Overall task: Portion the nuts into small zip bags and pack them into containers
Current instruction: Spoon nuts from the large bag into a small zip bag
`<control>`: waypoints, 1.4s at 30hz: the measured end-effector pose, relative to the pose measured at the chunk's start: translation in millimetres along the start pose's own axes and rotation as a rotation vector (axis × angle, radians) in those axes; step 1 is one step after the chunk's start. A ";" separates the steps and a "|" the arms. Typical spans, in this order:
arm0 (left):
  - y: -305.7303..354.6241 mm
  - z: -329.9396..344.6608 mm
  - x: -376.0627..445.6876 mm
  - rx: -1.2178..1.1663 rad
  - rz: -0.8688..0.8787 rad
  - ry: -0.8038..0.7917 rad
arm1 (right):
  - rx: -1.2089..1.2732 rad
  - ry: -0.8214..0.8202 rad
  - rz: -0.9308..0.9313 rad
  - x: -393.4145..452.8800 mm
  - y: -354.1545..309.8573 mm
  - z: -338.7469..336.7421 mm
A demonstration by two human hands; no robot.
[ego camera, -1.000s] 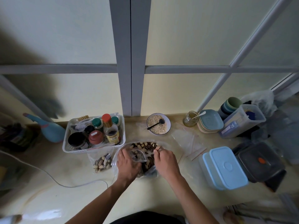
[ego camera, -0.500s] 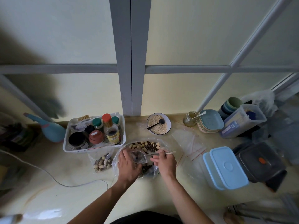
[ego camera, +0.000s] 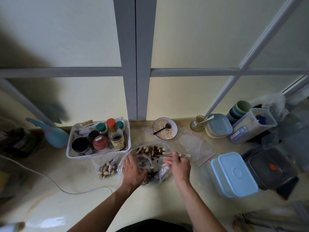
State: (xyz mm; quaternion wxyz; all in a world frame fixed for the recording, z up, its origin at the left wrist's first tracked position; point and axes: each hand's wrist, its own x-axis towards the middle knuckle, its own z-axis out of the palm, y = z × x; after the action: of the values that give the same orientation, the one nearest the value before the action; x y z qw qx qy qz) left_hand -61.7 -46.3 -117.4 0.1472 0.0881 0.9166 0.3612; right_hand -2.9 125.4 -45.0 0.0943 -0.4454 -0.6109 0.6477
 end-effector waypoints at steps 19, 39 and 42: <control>7.2 5.0 12.2 -0.057 -0.008 -0.015 | -0.101 -0.055 -0.117 -14.5 -30.6 -25.2; 5.3 -0.9 2.7 -0.115 0.084 0.035 | -0.374 -0.506 -0.292 -25.3 -25.7 -20.0; 4.9 -1.5 1.8 -0.130 0.072 0.025 | -0.338 -0.486 -0.359 -26.8 -27.4 -22.1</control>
State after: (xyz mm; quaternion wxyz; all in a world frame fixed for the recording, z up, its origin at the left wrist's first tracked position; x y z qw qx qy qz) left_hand -63.7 -43.2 -113.4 0.1281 0.1065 0.8892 0.4261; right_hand 16.6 129.6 -5.5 -0.0165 -0.1730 -0.7827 0.5976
